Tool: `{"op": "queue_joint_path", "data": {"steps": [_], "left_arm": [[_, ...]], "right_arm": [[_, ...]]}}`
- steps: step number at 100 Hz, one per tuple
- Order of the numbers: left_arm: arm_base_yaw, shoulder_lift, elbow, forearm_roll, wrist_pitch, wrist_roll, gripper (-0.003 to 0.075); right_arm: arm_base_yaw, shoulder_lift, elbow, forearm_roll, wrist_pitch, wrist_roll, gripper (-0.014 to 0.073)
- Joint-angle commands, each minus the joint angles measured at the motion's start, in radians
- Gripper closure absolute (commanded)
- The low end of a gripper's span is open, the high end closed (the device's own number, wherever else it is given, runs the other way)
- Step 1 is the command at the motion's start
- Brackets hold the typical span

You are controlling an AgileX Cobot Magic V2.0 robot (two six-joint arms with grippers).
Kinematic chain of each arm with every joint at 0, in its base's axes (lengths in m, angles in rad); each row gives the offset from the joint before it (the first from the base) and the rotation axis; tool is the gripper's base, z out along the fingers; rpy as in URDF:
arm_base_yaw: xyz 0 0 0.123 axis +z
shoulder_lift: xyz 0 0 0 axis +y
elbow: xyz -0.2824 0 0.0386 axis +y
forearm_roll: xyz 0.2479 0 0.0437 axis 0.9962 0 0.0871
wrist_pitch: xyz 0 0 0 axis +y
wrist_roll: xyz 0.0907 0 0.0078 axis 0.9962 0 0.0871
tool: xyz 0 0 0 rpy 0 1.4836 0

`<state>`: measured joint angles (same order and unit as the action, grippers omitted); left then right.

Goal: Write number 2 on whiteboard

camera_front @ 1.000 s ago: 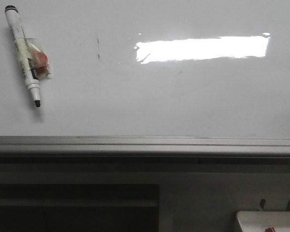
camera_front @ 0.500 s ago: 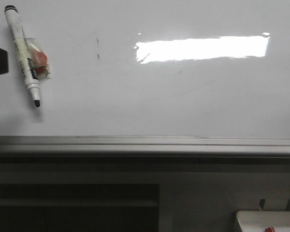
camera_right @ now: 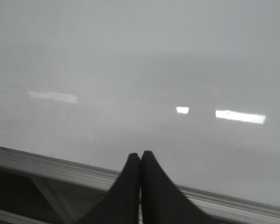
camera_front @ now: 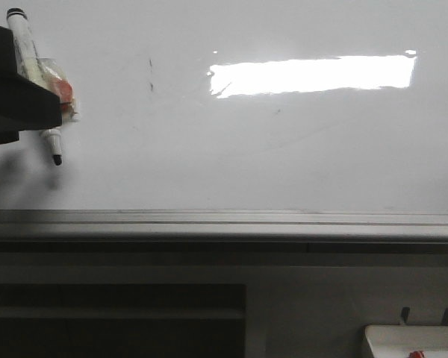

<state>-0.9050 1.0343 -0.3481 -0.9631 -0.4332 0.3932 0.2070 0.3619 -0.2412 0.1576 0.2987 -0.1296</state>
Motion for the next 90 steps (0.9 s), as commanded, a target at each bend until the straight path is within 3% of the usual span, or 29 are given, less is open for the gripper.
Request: {"op": "queue_joint_path", "data": {"steps": [1,16,45,78,90], "left_arm": [[-0.005,0.010,-0.035,-0.002,-0.081,-0.011,0.0426],[-0.018,0.056,-0.068,0.000,-0.047,-0.011,0.0426],[-0.018,0.137,-0.070,-0.032,-0.100,-0.011,0.0433],[-0.018,0.142,-0.070,-0.011,-0.148,-0.011,0.0740],[-0.018,0.142,-0.070,0.068,-0.114,-0.011,0.0741]], "right_arm": [[0.002,0.013,-0.035,0.003,-0.070,-0.010,0.0664],[0.002,0.013,-0.035,0.003,-0.074,-0.010,0.0664],[0.002,0.013,-0.035,0.003,-0.074,-0.008,0.0664],[0.002,0.013,-0.035,0.003,-0.072,-0.008,0.0664],[0.003,0.013,-0.035,0.006,-0.064,-0.008,0.0664]]}}
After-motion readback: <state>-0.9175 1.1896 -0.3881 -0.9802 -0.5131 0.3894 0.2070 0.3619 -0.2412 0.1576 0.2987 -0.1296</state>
